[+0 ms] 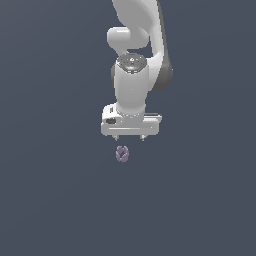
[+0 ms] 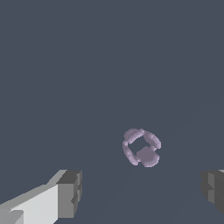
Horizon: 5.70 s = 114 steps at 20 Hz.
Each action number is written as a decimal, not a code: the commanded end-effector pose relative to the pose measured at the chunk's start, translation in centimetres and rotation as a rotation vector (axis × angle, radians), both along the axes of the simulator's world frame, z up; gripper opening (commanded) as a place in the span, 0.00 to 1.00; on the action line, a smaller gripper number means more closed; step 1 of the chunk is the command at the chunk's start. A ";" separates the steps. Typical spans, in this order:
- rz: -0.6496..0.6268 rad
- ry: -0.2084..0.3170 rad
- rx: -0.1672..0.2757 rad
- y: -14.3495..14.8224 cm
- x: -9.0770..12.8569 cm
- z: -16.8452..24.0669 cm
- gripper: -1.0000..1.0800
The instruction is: Pick up the object and move it to a goal position.
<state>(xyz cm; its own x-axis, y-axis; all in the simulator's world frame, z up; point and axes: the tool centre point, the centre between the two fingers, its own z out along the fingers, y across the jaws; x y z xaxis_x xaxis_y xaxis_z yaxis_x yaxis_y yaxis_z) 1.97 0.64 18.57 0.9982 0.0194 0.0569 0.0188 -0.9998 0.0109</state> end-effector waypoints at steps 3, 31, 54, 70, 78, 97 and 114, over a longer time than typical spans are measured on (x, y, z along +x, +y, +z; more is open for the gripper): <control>0.003 0.001 -0.001 0.1 0.0 0.1 0.96; 0.068 0.056 0.007 -3.2 -0.7 -8.2 0.96; 0.069 0.058 0.008 -3.4 -0.8 -13.6 0.00; 0.069 0.057 0.008 -3.0 -0.5 -11.9 0.00; 0.069 0.057 0.008 -1.4 0.5 -6.3 0.00; 0.069 0.057 0.007 4.1 4.5 12.8 0.00; 0.069 0.057 0.008 6.8 7.0 22.4 0.00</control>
